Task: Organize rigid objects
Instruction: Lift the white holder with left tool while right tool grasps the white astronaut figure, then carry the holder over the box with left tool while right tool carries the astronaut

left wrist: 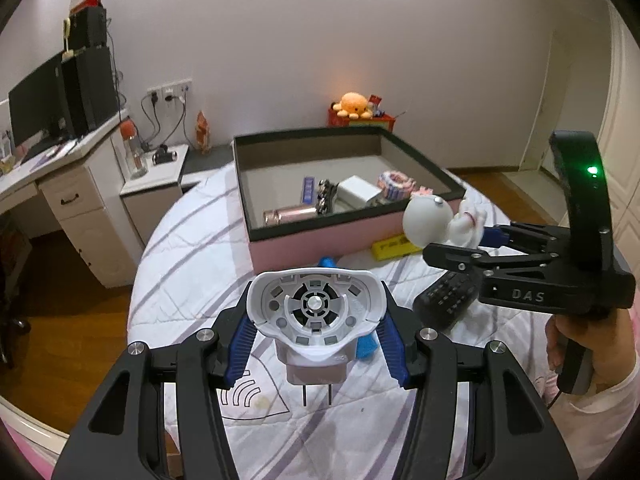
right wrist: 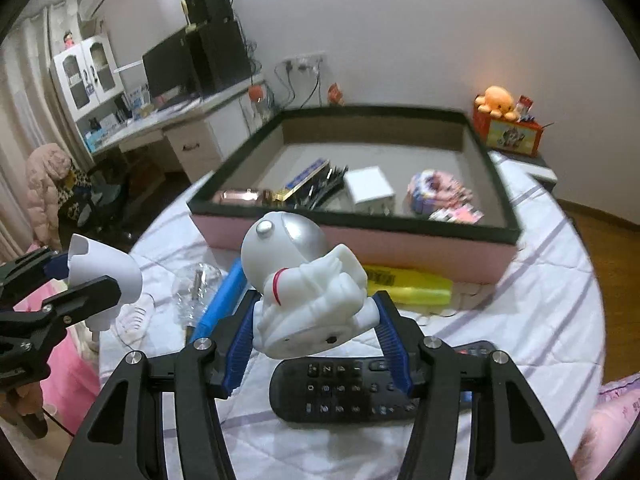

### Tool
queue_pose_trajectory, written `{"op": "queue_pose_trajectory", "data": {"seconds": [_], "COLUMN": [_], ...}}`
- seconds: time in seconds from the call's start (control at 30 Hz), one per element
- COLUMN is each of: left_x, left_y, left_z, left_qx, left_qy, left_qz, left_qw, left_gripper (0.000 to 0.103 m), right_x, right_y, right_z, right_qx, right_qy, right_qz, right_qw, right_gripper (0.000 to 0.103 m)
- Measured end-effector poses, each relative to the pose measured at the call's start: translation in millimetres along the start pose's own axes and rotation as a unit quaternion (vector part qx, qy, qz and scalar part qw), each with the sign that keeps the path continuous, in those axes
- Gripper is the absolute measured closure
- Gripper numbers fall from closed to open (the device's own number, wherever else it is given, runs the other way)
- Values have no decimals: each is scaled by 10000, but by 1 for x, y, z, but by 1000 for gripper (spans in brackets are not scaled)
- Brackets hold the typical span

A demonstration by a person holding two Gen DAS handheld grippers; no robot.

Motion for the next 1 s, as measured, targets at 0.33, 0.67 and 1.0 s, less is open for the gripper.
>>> {"op": "queue_pose_trajectory", "data": {"seconds": [0.33,0.67,1.0], "left_x": [-27,-52,-68], "left_y": [-41,-68,-49], "left_z": [23,50,61], "left_qx": [-90,-79,-41], "left_qy": [20,272,507], "left_qz": [625,1053,1008], "left_qw": [9980,9940,9936], "left_gripper": [48,48,48], "right_x": [-23,-41,-49], "right_y": [-68,-107,-101], "right_z": [-3,-2,7], "right_qx": [184,280,319], "right_qy": [-98,-174,-207], "right_qz": [863,1308,1350], "right_qw": [9960,9909,9901], "right_gripper": [45,45,45]}}
Point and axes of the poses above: each gripper's, at about its wrist camera, not at the fingertips, and y roughly the way its jaws point, z to its right, x to its underside, the point moved 5 cm from there along y, roughly the way its jaws point, and after that the axes turned 7 degrees about -y, right-handed, at the moved point
